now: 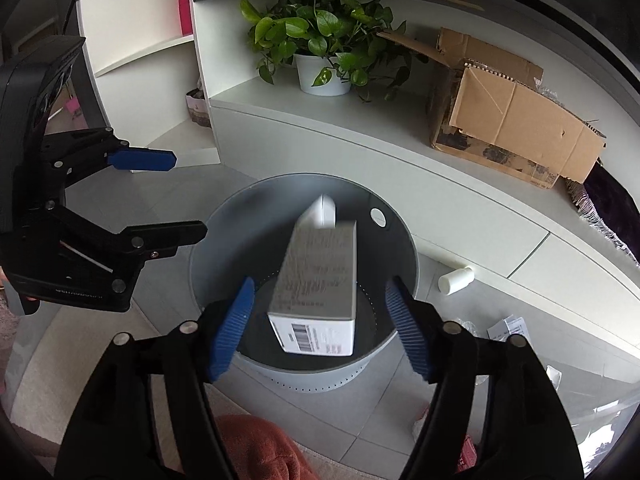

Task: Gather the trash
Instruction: 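Carry both items to the white bin and release them inside, then move both open tools back toward the remaining trash, then grasp the dark brush with the left tool while the right tool grasps the red cloth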

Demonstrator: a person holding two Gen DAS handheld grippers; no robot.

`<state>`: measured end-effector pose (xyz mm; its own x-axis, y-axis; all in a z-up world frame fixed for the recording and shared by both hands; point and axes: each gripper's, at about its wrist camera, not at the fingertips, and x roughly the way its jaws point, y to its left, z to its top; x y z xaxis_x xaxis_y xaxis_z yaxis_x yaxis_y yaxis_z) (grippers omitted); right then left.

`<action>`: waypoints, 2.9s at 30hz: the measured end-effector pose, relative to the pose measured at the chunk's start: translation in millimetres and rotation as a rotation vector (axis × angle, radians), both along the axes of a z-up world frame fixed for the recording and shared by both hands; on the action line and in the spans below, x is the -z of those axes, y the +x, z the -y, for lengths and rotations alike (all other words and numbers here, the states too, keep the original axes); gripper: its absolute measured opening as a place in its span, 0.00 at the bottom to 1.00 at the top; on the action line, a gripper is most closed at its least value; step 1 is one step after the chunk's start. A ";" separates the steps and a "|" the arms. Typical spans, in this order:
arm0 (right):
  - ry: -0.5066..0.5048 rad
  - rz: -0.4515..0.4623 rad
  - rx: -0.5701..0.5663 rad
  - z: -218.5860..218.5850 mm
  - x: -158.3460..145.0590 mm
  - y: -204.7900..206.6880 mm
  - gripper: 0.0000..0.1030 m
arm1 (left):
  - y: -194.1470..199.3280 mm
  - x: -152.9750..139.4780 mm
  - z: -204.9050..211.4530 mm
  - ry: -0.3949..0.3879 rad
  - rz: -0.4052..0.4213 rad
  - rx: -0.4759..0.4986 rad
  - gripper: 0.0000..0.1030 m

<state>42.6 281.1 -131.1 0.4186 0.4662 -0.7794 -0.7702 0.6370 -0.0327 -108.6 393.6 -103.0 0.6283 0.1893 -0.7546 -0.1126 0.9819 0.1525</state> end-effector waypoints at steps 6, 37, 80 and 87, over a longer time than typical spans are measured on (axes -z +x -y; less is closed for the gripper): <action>-0.003 -0.001 -0.008 2.3 -5.9 -3.8 0.67 | -5.7 -5.8 1.7 0.006 0.005 0.002 0.75; 0.032 0.033 0.353 257.1 -15.4 -2.4 0.67 | 45.2 -4.3 203.8 -0.046 0.037 0.211 0.75; -0.074 -0.333 0.736 515.1 218.4 98.2 0.72 | 230.6 252.5 471.6 -0.179 -0.293 0.463 0.75; -0.085 -0.370 0.734 512.0 227.7 108.6 0.72 | 254.4 281.5 473.5 -0.225 -0.332 0.459 0.48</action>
